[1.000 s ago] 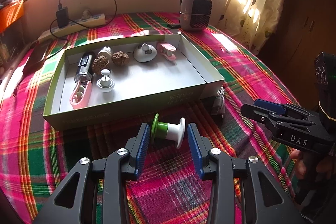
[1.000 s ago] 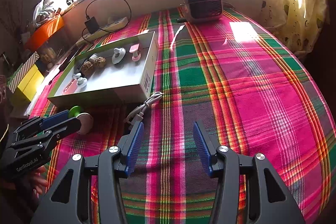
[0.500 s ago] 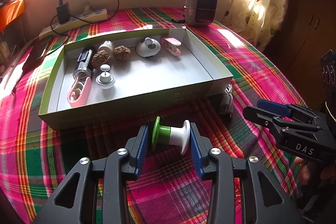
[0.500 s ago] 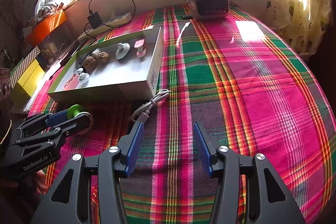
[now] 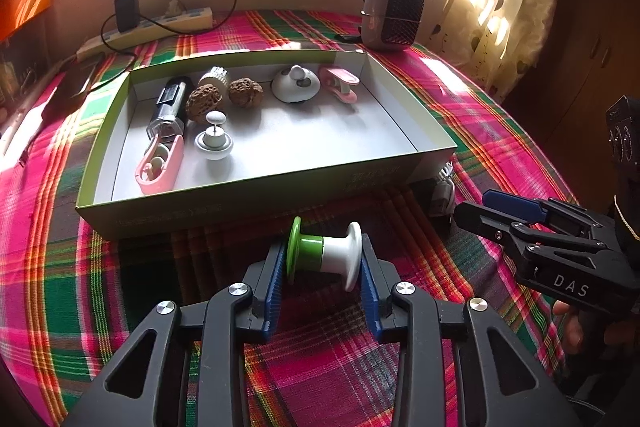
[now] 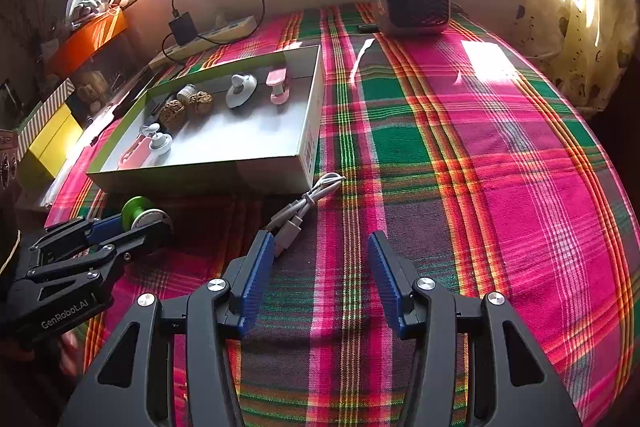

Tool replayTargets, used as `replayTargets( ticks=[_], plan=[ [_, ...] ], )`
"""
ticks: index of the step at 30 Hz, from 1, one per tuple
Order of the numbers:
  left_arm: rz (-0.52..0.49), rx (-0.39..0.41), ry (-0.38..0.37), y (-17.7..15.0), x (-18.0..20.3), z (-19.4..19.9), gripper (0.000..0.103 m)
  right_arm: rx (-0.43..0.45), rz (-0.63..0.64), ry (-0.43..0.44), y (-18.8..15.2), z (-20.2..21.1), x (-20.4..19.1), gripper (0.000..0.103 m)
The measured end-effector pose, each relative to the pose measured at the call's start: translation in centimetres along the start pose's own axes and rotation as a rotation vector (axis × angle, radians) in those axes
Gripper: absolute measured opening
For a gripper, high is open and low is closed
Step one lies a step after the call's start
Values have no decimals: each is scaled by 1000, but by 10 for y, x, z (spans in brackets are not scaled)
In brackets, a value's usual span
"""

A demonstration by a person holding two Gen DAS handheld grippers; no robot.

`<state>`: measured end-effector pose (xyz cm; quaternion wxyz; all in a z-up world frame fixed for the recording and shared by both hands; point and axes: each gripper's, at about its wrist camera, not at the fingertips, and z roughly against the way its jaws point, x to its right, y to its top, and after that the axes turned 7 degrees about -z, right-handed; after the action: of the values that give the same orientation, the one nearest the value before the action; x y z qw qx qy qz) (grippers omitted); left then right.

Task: Organize objects
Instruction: 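Close left gripper on green-and-white spool while right gripper approaches white USB cable, then close right gripper on the white USB cable and lift it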

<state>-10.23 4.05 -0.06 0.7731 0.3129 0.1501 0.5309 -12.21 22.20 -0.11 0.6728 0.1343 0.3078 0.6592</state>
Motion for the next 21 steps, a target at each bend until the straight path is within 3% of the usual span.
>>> replayTargets(
  ticks=[11,21],
  plan=[
    [29,14,6,-6,-16,6,31,2,28,-13,7,-8,-17,50],
    [21,21,-4,-7,-18,6,32,4,84,-145,11,-23,-32,50]
  ],
)
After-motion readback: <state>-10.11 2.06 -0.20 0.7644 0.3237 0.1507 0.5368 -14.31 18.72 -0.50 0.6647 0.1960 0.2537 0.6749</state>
